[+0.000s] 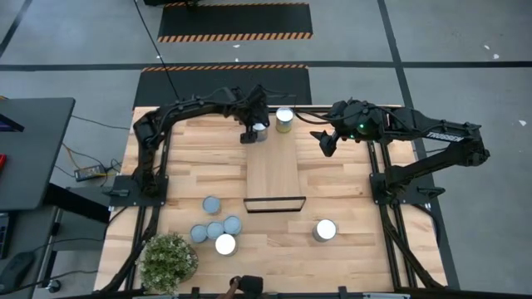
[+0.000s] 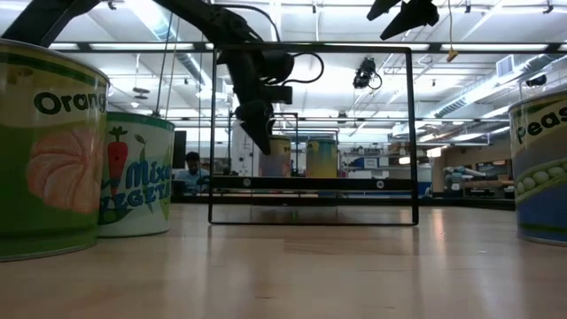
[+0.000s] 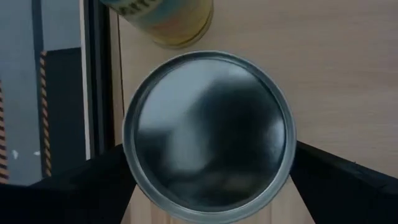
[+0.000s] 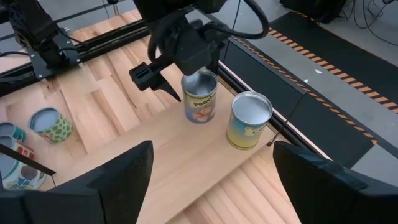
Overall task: Pick and place cans onto a shelf
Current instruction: Put the canned peaches on the shelf
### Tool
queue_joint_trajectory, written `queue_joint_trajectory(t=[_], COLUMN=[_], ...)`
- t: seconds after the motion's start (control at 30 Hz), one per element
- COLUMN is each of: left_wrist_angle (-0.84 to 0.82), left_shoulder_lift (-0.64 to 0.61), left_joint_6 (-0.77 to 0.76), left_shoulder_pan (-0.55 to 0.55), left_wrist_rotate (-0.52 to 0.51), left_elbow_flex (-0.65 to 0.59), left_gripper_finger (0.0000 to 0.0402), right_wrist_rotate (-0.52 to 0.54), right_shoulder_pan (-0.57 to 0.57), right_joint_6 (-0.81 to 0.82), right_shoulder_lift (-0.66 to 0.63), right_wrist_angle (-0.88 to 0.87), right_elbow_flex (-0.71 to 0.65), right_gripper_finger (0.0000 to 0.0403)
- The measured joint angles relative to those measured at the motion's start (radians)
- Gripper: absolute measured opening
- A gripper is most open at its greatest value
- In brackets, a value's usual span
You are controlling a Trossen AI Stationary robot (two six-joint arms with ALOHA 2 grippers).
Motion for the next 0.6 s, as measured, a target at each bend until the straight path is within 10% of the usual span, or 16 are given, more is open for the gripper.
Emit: queue_joint_trajectory(t=[0.6], left_wrist_angle=[0.091], left_shoulder_lift=[-0.043], left_joint_6=[0.036], left_shoulder_pan=[-0.011], left_wrist_rotate=[-0.166], left_elbow_flex=[0.001], left_gripper_finger=[0.0393], right_wrist_rotate=[0.000], right_shoulder_pan=[0.000], right_joint_6=[-0.001], right_shoulder_lift=[0.000], right_wrist_angle=[0.003], right_elbow_flex=[0.000], right_gripper_finger=[0.0338])
